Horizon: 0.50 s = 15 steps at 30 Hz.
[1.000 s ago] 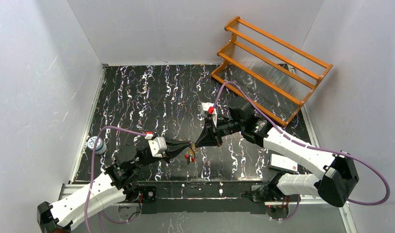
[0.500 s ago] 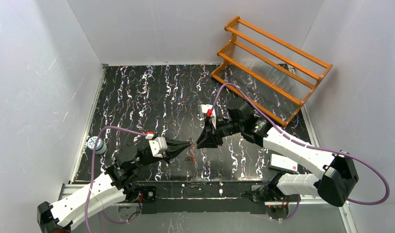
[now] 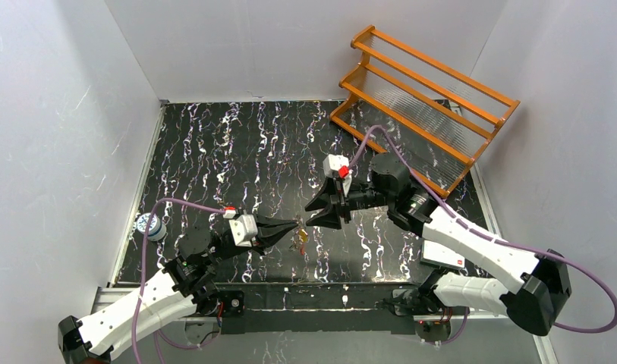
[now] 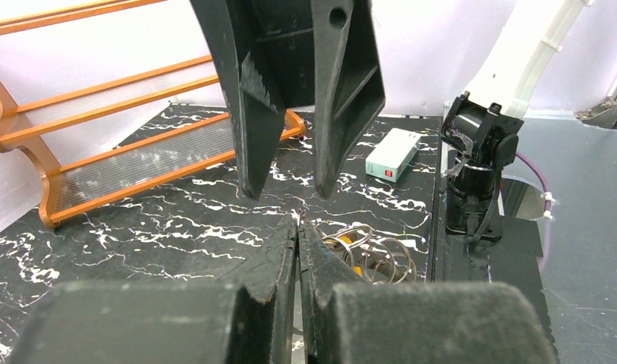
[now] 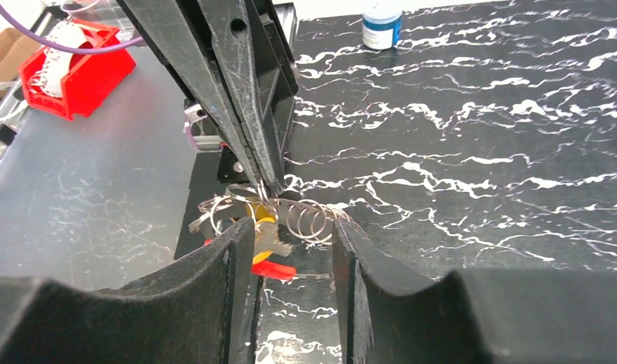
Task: Put the keys on the keyring
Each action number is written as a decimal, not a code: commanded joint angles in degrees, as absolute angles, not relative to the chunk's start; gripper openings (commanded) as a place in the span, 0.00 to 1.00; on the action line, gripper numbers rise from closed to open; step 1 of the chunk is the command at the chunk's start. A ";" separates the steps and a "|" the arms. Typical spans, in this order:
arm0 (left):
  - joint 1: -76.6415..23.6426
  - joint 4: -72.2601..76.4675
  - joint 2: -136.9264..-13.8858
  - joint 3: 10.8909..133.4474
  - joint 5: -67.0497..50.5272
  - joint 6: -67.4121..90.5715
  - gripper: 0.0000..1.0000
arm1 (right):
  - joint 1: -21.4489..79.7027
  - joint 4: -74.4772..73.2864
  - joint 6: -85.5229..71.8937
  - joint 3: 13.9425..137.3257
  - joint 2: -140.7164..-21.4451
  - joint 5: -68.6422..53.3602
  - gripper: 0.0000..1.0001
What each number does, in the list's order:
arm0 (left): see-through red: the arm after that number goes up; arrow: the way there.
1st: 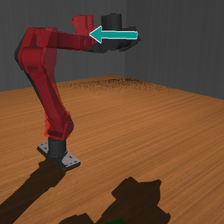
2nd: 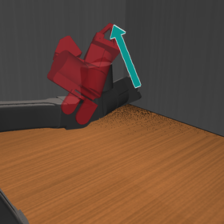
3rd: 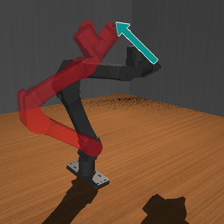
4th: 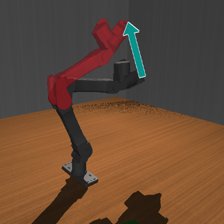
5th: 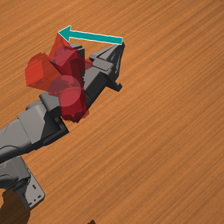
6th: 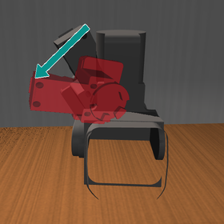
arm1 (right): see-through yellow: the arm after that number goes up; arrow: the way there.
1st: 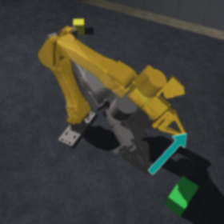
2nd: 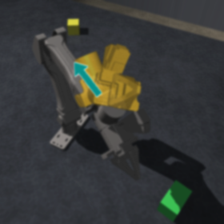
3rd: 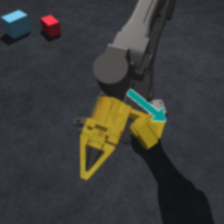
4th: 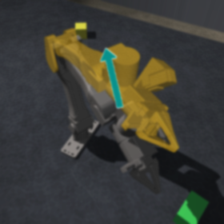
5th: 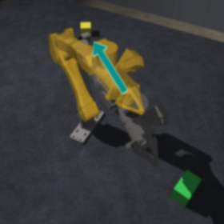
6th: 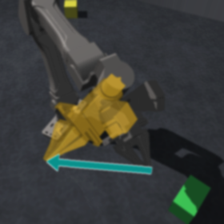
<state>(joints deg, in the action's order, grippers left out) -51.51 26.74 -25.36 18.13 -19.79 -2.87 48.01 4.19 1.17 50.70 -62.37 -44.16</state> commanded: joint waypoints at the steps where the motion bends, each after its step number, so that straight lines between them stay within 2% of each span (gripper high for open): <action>1: -51.60 29.97 -25.39 18.53 -20.37 -2.57 0.00 | 48.27 8.36 -1.78 51.47 -65.08 -47.69 0.48; 10: -51.61 30.26 -25.55 18.46 -20.46 -2.28 0.00 | 50.05 9.18 -2.81 52.45 -67.41 -47.89 0.41; 15: -51.59 30.30 -25.58 18.37 -20.45 -2.20 0.00 | 50.36 9.86 -3.39 52.28 -67.24 -48.77 0.40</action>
<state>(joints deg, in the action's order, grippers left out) -51.51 27.07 -25.82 18.13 -20.08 -2.46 49.93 6.46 -2.42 50.72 -67.61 -47.07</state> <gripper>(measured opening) 0.010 0.402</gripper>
